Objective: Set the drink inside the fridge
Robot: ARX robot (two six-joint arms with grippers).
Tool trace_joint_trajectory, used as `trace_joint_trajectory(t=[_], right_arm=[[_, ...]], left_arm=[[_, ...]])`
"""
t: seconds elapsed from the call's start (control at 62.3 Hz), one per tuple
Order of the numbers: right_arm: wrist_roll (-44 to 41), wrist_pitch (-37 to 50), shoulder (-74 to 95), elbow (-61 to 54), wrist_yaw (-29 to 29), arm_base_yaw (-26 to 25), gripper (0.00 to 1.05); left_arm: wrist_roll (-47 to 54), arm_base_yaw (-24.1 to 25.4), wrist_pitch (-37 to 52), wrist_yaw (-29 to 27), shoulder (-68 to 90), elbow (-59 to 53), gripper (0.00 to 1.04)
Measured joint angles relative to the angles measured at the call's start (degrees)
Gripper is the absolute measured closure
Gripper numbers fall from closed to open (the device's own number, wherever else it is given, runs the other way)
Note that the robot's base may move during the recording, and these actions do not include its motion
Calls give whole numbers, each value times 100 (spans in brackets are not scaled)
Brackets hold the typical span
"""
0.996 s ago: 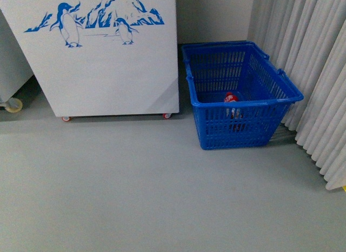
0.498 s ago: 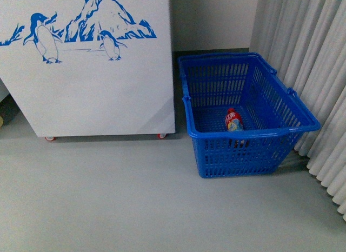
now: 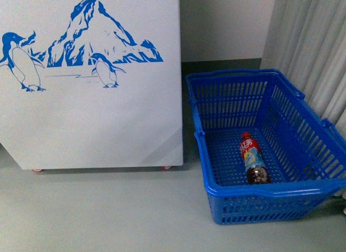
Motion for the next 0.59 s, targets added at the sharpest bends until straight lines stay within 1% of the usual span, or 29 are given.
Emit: trace_joint_trajectory(t=[0.594], right_arm=[[0, 0, 0, 0, -33, -4, 7]], left_arm=[[0, 0, 0, -7, 0, 0, 8]])
